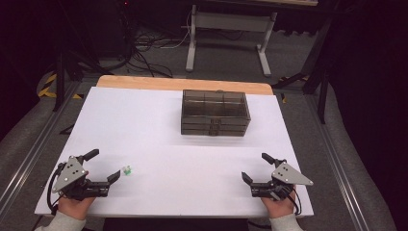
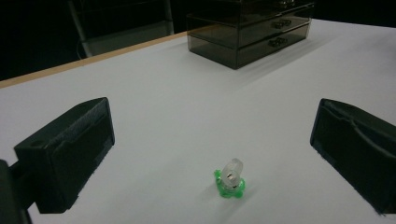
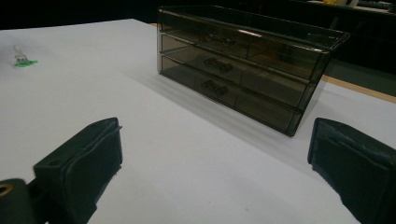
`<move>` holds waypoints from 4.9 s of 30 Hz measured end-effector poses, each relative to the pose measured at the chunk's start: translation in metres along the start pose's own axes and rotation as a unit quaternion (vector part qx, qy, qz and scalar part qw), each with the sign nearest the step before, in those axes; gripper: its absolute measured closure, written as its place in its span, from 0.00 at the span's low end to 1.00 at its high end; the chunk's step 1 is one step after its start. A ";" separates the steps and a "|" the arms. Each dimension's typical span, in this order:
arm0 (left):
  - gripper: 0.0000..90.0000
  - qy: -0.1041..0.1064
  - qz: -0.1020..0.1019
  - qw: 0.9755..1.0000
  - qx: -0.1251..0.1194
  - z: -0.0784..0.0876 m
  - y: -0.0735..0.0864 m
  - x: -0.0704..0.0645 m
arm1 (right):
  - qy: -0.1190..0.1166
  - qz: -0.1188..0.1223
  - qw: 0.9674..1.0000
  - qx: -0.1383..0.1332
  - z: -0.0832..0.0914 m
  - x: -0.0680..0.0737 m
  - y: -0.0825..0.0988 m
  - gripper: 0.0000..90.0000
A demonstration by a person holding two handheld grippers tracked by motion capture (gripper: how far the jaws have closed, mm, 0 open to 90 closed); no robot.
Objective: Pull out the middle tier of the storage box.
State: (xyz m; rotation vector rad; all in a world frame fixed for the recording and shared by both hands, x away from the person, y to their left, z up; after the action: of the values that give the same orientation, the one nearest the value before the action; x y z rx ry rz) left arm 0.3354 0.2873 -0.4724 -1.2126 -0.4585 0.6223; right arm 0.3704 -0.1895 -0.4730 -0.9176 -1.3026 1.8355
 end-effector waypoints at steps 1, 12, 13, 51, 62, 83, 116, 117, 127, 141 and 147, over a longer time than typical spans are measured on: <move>0.01 0.003 0.002 1.000 0.000 0.000 0.000 0.000 | -0.001 0.000 1.000 -0.001 0.000 0.000 0.000 0.03; 0.00 0.006 0.015 1.000 -0.005 0.002 -0.001 0.000 | -0.002 0.005 1.000 0.000 -0.001 0.002 -0.001 0.02; 0.00 0.005 0.013 1.000 -0.006 0.003 -0.002 -0.001 | -0.001 0.006 1.000 0.000 -0.001 0.002 -0.001 0.02; 0.00 0.000 0.007 1.000 -0.010 0.005 -0.003 -0.001 | -0.014 0.033 0.999 0.015 -0.021 0.015 -0.018 0.02; 0.00 0.001 0.007 1.000 -0.012 0.005 -0.003 0.000 | -0.028 0.034 0.999 0.024 -0.041 0.020 -0.032 0.02; 0.01 0.001 0.009 1.000 -0.012 0.004 -0.003 0.001 | -0.050 0.055 0.996 0.049 -0.071 0.034 -0.044 0.04; 0.00 0.001 0.007 1.000 -0.015 0.004 -0.004 0.001 | -0.028 0.177 0.983 0.039 -0.094 0.050 -0.050 0.10; 0.00 0.002 0.007 1.000 -0.015 0.004 -0.004 0.001 | -0.023 0.184 0.982 0.039 -0.094 0.050 -0.050 0.11; 0.01 0.002 0.006 1.000 -0.015 0.004 -0.004 0.001 | 0.043 0.263 0.963 0.036 -0.096 0.048 -0.052 0.23; 0.01 0.001 0.009 1.000 -0.015 0.004 -0.004 0.001 | 0.106 0.344 0.933 0.025 -0.099 0.045 -0.053 0.28; 0.01 0.002 0.009 1.000 -0.014 0.003 -0.003 0.001 | 0.140 0.373 0.916 0.032 -0.103 0.043 -0.053 0.30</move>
State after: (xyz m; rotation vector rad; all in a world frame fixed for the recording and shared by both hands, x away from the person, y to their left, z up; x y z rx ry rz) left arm 0.3350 0.2897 -0.4683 -1.2462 -0.4549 0.6311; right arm 0.4433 -0.0915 -0.4541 -1.7370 -0.7433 2.1572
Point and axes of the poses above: each handheld gripper's, and its own axes: z roughly backward along the jaws, y roughly out of its underside, x roughly to its left, the point moved 7 cm from there along -z, roughly forward along the jaws, and after that the axes turned 12 degrees about y, right-handed, at the moved point
